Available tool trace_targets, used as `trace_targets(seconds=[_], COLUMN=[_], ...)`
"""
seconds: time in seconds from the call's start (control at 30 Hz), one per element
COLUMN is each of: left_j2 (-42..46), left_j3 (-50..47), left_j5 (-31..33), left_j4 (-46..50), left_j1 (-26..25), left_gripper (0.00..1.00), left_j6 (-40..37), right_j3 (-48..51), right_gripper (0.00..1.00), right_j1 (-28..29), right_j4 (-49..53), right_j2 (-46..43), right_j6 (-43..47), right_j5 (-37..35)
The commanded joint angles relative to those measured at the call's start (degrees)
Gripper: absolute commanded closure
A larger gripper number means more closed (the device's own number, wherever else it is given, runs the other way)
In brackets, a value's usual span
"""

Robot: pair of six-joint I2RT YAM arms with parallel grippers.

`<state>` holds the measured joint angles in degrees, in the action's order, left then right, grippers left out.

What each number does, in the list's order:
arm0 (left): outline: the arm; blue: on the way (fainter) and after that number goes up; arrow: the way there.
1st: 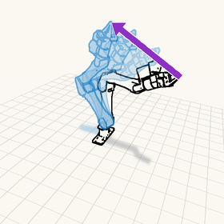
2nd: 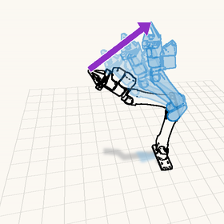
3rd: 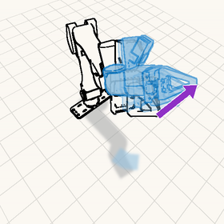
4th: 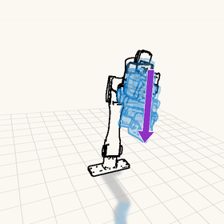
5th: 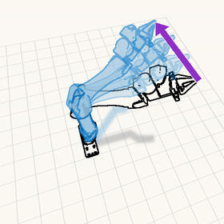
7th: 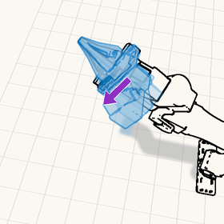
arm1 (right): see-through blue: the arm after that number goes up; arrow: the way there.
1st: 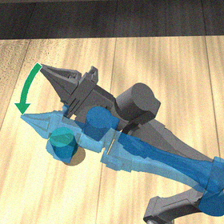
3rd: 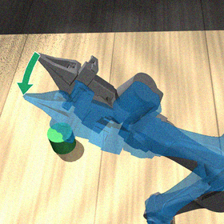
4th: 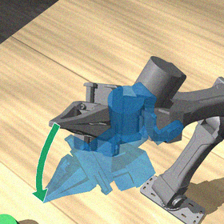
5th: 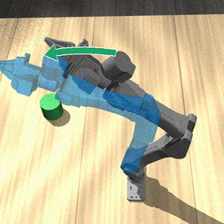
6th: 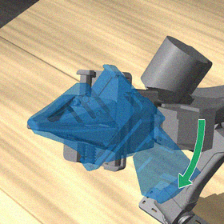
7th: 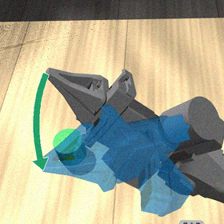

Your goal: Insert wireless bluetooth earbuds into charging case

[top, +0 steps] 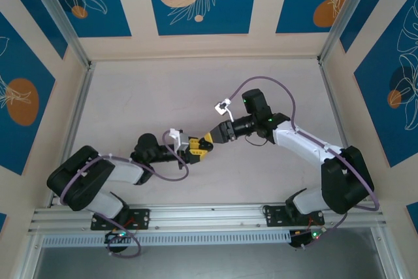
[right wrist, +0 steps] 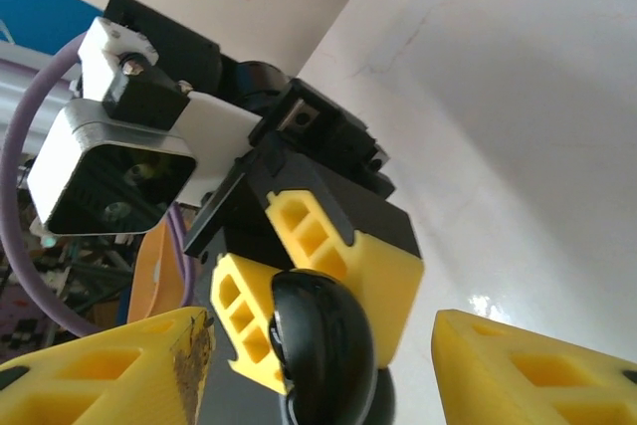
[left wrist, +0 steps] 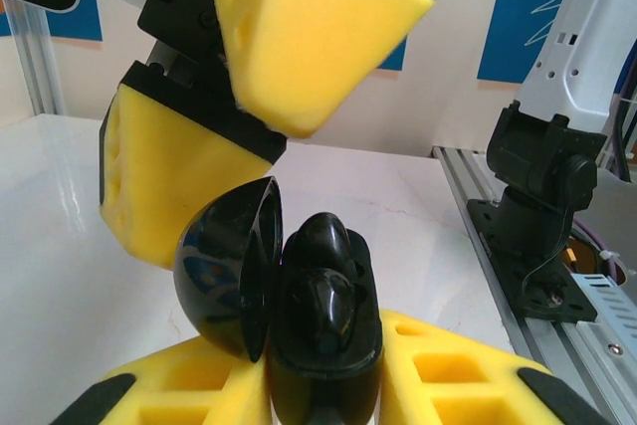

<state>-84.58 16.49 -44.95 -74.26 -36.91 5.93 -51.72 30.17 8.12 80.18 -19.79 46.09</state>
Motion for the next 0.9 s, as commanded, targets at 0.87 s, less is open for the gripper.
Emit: trace_targets(seconds=[0.87], left_j2=[5.3], left_j3=[-1.2], left_j5=[-2.0], left_j4=[4.9], left_j1=[-0.7], left_gripper=[0.72], left_j6=[-3.3], right_j3=[6.0], right_gripper=[0.46], right_j1=[-2.7], right_j4=[7.1], right_j2=[-18.0], right_j6=[36.1], right_j5=[-7.3])
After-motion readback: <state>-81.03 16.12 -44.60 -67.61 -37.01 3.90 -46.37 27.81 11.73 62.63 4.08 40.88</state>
